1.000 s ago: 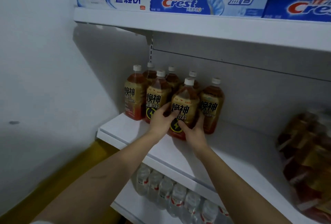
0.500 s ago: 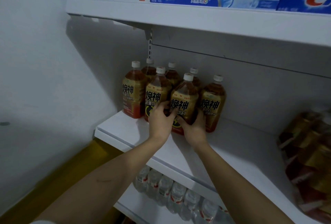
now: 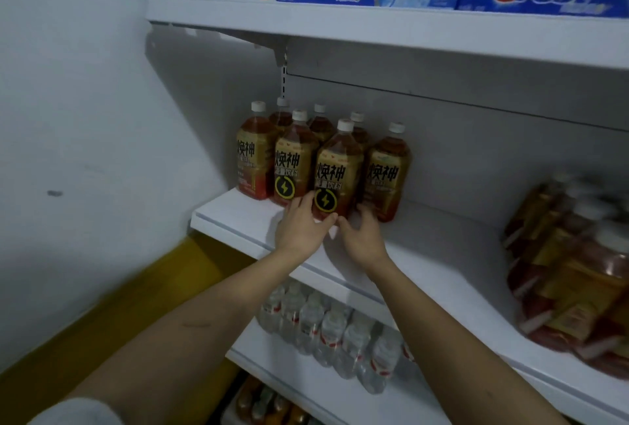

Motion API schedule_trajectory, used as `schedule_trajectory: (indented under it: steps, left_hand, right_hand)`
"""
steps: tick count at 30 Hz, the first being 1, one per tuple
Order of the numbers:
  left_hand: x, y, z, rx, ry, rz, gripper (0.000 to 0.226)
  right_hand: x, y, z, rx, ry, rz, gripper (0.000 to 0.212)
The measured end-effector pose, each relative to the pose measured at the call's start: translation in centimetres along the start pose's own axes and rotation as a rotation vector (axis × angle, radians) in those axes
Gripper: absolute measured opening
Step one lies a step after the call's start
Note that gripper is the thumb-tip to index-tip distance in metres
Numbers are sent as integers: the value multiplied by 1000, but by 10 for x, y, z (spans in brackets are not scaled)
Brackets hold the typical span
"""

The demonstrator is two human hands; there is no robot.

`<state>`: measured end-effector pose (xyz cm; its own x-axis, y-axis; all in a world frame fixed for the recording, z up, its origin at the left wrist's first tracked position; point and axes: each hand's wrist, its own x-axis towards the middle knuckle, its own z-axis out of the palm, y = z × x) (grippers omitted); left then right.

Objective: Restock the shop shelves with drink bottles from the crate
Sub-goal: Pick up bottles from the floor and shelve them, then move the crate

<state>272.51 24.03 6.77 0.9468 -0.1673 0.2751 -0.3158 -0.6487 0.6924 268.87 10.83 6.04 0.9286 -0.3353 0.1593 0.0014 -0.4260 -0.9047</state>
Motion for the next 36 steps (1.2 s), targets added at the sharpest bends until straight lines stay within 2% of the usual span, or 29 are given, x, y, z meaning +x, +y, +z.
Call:
schedule_trajectory:
  steps: [6, 11, 15, 19, 26, 36]
  left_hand:
    - [-67, 6, 1, 296, -72, -15, 78]
    - [-156, 17, -2, 319, -85, -111, 76]
    - [-233, 21, -11, 361, -99, -153, 71]
    - [-293, 22, -27, 395, -139, -187, 70]
    - [-368, 0, -48, 452, -162, -220, 73]
    - [-464, -87, -114, 482, -251, -368, 80]
  right_hand:
    - [-72, 11, -31, -235, -110, -64, 61]
    - [-142, 17, -56, -361, -192, -183, 60]
    - [-203, 22, -57, -352, -248, -218, 54]
    - [-262, 29, -50, -337, -300, -183, 59]
    - [-328, 34, -31, -456, -372, -160, 61]
    - [-430, 30, 63, -587, -520, -99, 64]
